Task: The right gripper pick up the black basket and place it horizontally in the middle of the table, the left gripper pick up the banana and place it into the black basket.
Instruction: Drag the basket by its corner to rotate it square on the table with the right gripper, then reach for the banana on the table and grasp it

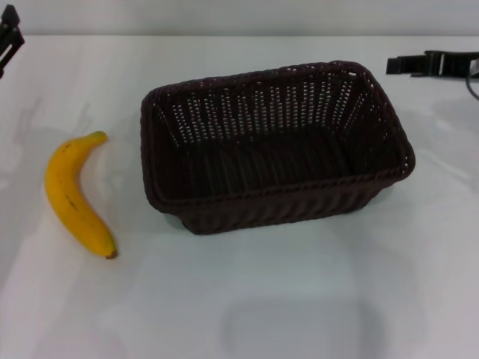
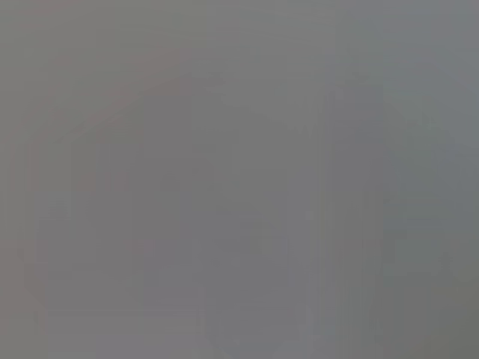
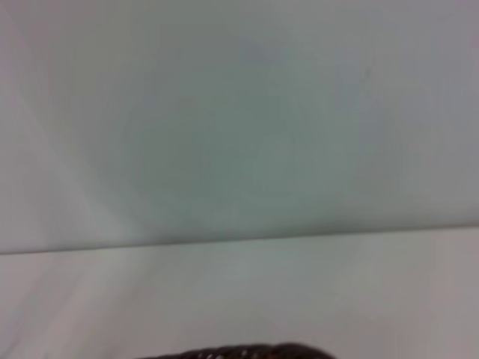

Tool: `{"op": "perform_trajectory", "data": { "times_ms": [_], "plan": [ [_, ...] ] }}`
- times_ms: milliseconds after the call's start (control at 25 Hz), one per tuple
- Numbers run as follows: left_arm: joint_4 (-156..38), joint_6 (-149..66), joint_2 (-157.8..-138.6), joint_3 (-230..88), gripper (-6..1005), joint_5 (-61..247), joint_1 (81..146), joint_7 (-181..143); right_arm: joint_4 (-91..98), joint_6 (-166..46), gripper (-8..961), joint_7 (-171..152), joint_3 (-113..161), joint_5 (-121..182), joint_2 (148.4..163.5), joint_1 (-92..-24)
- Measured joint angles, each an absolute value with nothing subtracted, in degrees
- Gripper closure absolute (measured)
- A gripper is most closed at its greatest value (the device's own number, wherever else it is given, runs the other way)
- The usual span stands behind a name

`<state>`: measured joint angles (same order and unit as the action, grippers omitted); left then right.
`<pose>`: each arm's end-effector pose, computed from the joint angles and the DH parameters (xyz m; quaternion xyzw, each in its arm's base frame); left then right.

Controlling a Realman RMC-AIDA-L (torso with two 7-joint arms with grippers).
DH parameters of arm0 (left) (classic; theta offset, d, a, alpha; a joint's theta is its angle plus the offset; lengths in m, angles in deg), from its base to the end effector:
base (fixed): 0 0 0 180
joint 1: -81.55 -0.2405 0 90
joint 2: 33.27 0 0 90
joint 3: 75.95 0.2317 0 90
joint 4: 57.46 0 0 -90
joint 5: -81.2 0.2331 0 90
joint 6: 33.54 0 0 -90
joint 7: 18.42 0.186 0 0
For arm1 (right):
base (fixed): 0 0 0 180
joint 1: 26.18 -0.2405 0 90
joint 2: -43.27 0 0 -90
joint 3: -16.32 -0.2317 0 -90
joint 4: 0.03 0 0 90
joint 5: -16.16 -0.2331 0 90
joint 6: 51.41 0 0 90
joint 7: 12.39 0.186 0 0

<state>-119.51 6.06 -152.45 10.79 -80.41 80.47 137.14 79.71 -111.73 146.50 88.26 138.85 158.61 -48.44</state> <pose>-0.2693 0.3817 0.0765 -0.7030 -0.1651 -0.2923 0.6270 0.1746 0.4298 0.0482 -0.7965 0.4907 0.1839 0.3015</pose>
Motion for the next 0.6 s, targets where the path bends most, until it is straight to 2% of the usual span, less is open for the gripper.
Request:
{"op": "perform_trajectory", "data": {
  "times_ms": [240,440,600],
  "plan": [
    [-119.51,6.26,-152.45,10.79,121,-80.72,80.42,137.14,80.12,-105.74,495,137.91,89.03,139.14,158.63,-48.15],
    [-120.05,6.52,-152.53,10.79,121,-80.84,80.17,136.23,79.73,-99.69,253,129.70,89.33,138.83,158.70,-47.89],
    [-120.45,6.85,-152.53,10.68,121,-80.94,80.19,134.65,78.63,-97.07,139,125.47,88.21,138.74,158.62,-47.76]
  ]
}}
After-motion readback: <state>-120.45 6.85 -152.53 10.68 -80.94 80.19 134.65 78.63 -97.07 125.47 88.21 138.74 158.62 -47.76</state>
